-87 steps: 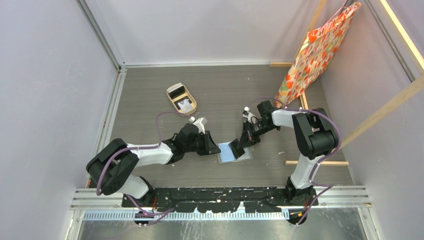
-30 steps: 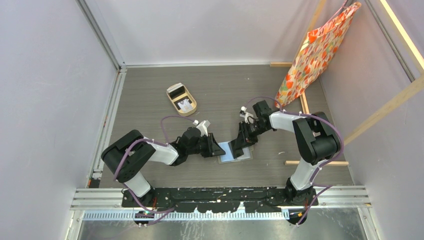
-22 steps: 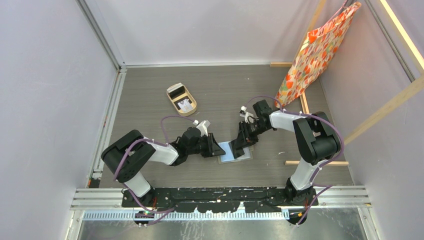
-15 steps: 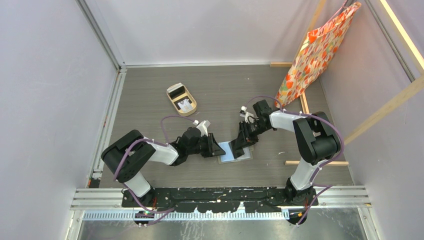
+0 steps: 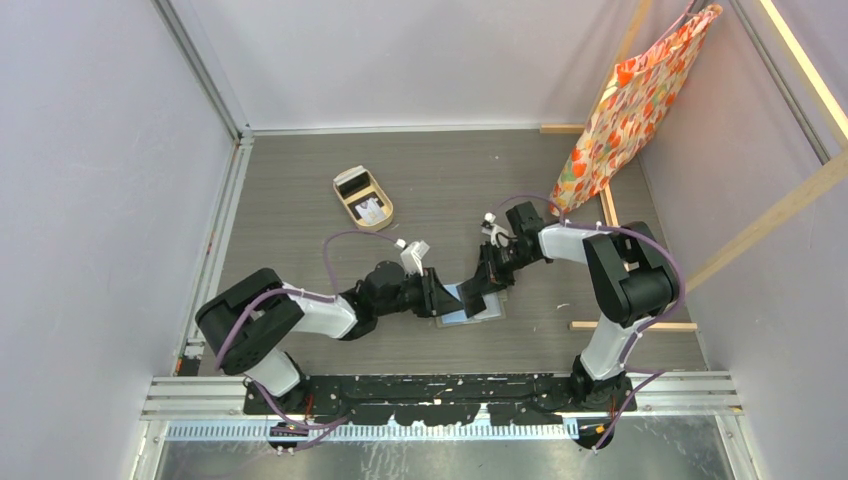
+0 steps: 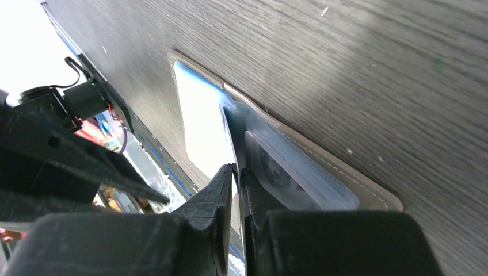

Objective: Put the credit cards into the card holder
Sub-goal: Insert the credit card into the card holder.

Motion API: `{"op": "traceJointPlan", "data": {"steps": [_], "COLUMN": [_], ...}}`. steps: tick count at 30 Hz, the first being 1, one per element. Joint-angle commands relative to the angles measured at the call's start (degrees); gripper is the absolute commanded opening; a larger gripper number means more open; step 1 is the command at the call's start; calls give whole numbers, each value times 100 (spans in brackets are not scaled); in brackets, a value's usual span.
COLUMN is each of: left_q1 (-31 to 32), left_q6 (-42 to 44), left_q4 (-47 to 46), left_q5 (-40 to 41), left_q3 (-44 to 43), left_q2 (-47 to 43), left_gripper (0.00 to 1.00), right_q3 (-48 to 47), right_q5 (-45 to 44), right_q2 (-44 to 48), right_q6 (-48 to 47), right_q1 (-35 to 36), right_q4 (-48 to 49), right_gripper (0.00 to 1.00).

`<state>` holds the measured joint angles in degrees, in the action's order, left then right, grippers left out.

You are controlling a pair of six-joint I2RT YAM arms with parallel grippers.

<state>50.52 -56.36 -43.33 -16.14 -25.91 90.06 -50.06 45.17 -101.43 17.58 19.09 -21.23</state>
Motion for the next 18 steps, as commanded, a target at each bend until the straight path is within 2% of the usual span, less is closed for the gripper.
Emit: {"op": "traceJointPlan", "data": {"steps": [1, 5, 8, 12, 16, 18], "left_q1": [405, 737, 924, 1218, 1641, 1756], "left_q6": [195, 513, 768, 1211, 1769, 1848], "left_q4": [-835, -974, -874, 145, 1936, 2499], "left_q5": [471, 627, 807, 1238, 2124, 2513], "left_q3": [89, 8, -99, -444, -1292, -1621], "left_q2": [-200, 2, 125, -46, -280, -276], "left_gripper": [26, 28, 35, 44, 44, 42], "right_q3": [159, 299, 313, 309, 288, 287], "right_q5": [100, 160, 159, 146, 138, 125], "right_q2": [-25, 32, 17, -8, -57, -53], "right_q6": [299, 436, 438, 436, 435, 436], "right_q1": [-125, -188, -196, -205, -213, -207], "right_q4": [390, 640, 664, 664, 646, 642], "right_gripper": [13, 11, 11, 11, 11, 11]}}
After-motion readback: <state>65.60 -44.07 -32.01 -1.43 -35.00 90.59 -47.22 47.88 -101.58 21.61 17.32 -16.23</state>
